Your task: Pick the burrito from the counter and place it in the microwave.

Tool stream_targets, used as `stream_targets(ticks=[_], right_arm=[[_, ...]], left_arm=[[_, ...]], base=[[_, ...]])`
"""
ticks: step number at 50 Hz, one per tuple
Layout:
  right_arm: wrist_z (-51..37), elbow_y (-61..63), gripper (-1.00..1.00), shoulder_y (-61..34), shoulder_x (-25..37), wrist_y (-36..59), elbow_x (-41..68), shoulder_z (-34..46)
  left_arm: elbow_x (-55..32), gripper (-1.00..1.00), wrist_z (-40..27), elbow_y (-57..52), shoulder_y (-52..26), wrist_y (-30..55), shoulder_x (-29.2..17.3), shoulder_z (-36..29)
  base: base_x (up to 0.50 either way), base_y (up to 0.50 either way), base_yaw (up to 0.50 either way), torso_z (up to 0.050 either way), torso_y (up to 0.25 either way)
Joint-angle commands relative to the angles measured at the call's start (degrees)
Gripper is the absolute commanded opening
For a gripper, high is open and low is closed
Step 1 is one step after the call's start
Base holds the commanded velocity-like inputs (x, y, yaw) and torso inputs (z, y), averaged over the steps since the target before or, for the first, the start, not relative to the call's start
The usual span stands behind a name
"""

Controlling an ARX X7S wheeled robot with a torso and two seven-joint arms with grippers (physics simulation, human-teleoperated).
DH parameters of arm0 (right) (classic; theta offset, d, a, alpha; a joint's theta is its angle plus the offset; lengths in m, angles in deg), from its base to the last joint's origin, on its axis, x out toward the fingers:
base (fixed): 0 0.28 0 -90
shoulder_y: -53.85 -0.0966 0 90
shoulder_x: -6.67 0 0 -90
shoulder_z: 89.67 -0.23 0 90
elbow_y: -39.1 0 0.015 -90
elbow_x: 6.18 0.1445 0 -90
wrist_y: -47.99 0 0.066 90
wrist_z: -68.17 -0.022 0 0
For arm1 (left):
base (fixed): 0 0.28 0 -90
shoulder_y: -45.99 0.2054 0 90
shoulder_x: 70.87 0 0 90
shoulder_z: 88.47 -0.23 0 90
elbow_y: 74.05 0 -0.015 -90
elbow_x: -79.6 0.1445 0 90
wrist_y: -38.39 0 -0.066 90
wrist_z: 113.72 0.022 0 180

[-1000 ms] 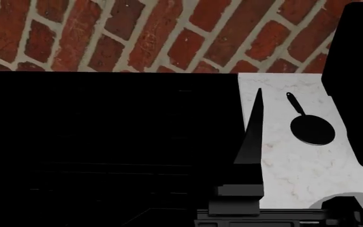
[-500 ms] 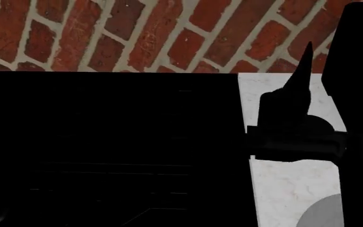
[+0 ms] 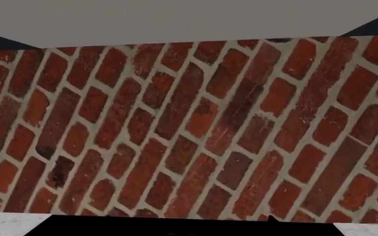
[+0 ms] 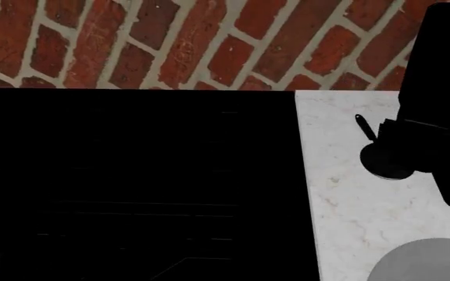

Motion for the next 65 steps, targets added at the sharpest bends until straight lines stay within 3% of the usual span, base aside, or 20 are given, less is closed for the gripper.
stream_targets(ticks=[1,17,25,31,47,65], right_arm=[[-3.4,-4.6,1.00,-2.1,-2.0,1.3,7.1,4.4],[-3.4,-9.0,1.00,-2.1,0.2,1.3,17.2,3.4],[-3.4,-9.7,1.00,-2.1,-1.1,0.8,21.1,6.1],[-3.4,-8.0,1.00,-2.1,-3.5,-4.8,24.5,9.2],[-3.4,-6.1,1.00,-2.1,-1.4,-6.7,27.8,8.6],[-3.4,-4.7,1.00,-2.1,-0.3,-14.3,28.5,15.5]], left_arm=[[0.1,1.00,0.0,0.0,4.1,0.9,-0.9,5.0],[-1.3,1.00,0.0,0.0,5.8,3.0,-0.6,9.0],[1.2,1.00,0.0,0.0,4.7,-0.4,-1.8,4.6],[2.1,1.00,0.0,0.0,4.3,-2.2,-2.7,2.6],[2.9,1.00,0.0,0.0,4.7,-2.8,-3.3,2.0],[3.7,1.00,0.0,0.0,3.3,-4.6,-4.7,-0.2]], base=[[0.00,0.00,0.00,0.000,0.000],[0.00,0.00,0.00,0.000,0.000],[0.00,0.00,0.00,0.000,0.000],[0.00,0.00,0.00,0.000,0.000],[0.00,0.00,0.00,0.000,0.000],[0.00,0.00,0.00,0.000,0.000]])
